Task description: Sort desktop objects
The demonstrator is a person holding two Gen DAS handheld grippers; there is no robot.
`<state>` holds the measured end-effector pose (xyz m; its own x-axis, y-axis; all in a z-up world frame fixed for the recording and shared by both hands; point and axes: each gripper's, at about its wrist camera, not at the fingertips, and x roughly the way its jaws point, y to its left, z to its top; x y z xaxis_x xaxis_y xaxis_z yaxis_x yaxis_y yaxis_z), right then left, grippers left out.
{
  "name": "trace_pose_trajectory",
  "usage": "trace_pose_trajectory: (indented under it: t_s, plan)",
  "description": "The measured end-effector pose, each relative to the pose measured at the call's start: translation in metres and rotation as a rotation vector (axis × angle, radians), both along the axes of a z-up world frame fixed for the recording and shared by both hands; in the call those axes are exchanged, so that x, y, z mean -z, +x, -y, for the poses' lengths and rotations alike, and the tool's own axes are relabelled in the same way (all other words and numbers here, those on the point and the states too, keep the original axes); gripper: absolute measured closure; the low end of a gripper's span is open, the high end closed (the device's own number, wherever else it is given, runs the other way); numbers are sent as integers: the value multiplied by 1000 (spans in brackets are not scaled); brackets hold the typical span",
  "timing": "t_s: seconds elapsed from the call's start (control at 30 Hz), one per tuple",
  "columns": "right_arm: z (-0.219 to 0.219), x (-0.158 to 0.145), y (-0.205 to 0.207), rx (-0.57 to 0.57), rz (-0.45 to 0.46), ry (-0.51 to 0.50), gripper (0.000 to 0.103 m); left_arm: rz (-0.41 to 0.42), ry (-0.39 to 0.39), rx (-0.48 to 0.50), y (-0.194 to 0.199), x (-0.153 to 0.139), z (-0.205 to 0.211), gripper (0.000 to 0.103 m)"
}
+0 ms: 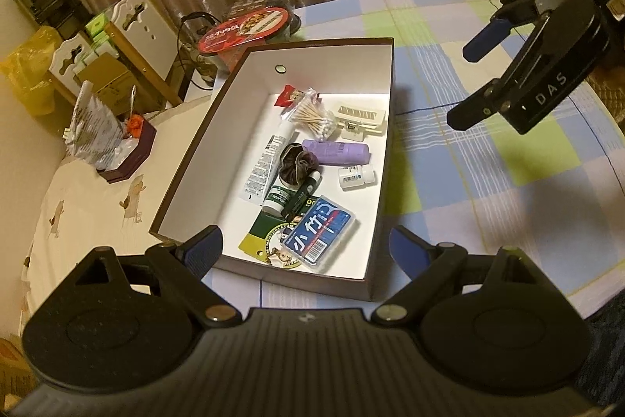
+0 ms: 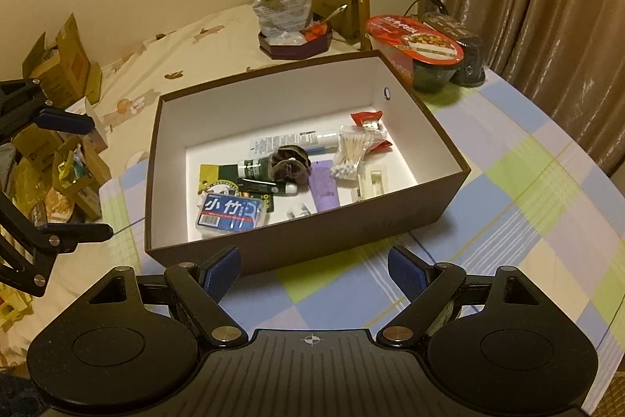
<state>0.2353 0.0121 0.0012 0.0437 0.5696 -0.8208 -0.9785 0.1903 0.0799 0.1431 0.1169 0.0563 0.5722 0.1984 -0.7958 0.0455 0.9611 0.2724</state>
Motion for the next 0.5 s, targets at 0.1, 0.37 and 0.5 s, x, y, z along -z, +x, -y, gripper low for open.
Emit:
trace_pose_trajectory:
  t_s: [0.1, 0.37, 0.5]
  plan:
    - [4, 1, -1, -11, -1, 2, 18, -4, 0, -18, -3, 1, 4, 12]
    - [14, 0, -5, -44, 10, 15, 18, -2, 15, -59, -10, 0, 17, 12]
    - [20, 0, -7, -58, 23, 24, 18, 8, 16, -97, -14, 0, 24, 12]
